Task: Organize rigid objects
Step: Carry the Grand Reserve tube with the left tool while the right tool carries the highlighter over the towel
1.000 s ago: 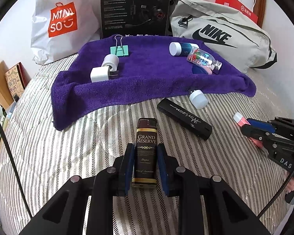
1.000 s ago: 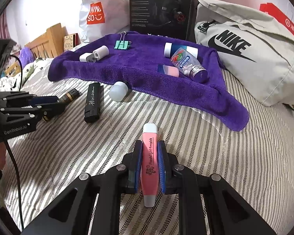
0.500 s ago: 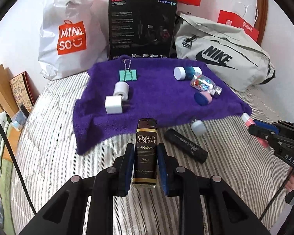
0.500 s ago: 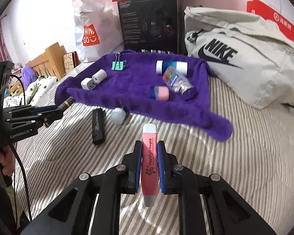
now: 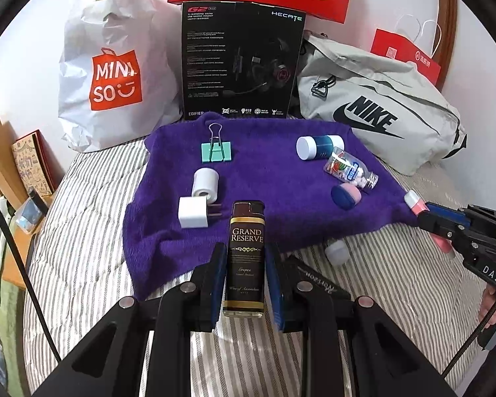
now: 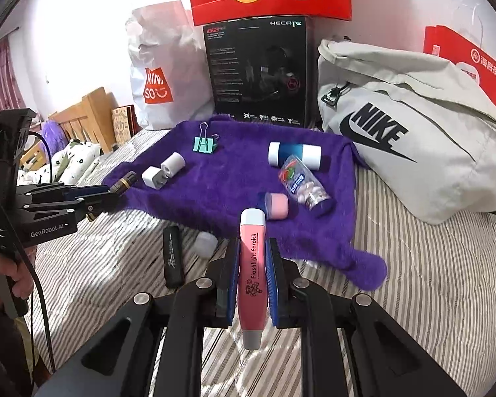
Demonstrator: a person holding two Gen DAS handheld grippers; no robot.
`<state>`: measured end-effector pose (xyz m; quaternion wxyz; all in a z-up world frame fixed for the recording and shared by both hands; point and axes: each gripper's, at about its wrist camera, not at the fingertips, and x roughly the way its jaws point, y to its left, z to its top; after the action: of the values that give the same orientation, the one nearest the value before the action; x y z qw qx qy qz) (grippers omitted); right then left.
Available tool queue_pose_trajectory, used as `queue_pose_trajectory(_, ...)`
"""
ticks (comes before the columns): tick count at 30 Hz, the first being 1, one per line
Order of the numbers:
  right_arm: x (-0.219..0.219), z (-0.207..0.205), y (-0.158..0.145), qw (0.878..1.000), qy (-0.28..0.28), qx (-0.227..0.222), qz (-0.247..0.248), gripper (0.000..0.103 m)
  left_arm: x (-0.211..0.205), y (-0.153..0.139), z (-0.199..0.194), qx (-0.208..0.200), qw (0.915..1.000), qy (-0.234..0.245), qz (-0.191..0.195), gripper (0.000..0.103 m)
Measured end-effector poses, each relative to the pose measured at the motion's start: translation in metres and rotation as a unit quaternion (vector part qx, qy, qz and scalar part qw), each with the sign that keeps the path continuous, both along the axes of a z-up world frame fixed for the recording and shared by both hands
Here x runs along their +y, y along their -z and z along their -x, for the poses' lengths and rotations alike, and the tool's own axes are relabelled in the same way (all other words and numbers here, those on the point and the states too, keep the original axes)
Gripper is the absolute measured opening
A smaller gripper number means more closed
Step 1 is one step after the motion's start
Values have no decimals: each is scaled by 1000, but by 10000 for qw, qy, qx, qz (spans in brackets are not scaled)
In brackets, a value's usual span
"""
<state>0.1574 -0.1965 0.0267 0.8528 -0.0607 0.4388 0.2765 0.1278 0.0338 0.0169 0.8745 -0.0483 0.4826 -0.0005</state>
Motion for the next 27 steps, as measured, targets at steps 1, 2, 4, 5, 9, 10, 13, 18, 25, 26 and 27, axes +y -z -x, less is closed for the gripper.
queue_pose_trajectory(1,1,-2,0,10000,-11,1,12,16,0,1,-2,1,10000,4,22,23)
queue_pose_trajectory(2,2,-4,0,10000,-19,3,24,16,1,2,-5,12,10000,5,54,23)
queue_pose_trajectory(4,5,-8,1,10000,-40,16,36,16,1,5,-9,40,10000,2,64,23)
queue_pose_trajectory(5,6,-11,3,10000,-43,32,60,16,1,6,-12,53,10000,7,61,23)
queue_pose_trajectory(9,10,-20,8,9999,-63,97,11,16,3,12,-23,93,9999,7,105,23)
queue_pose_trajectory(10,11,-22,9,9999,-69,116,-4,16,3,13,-26,102,9999,11,112,23)
queue_pose_trajectory(13,17,-31,12,9998,-91,158,4,16,5,16,-35,122,9998,14,131,23)
queue_pose_trajectory(18,28,-49,16,9998,-123,182,-11,16,9,22,-52,194,9997,33,128,23)
queue_pose_trajectory(25,42,-80,20,9995,-173,255,-8,16,14,32,-78,285,9995,19,163,23)
queue_pose_trajectory(26,44,-85,21,9995,-178,271,-3,16,15,34,-82,304,9994,14,179,23)
queue_pose_trajectory(27,46,-90,22,9994,-189,285,3,16,16,35,-84,311,9994,0,178,23)
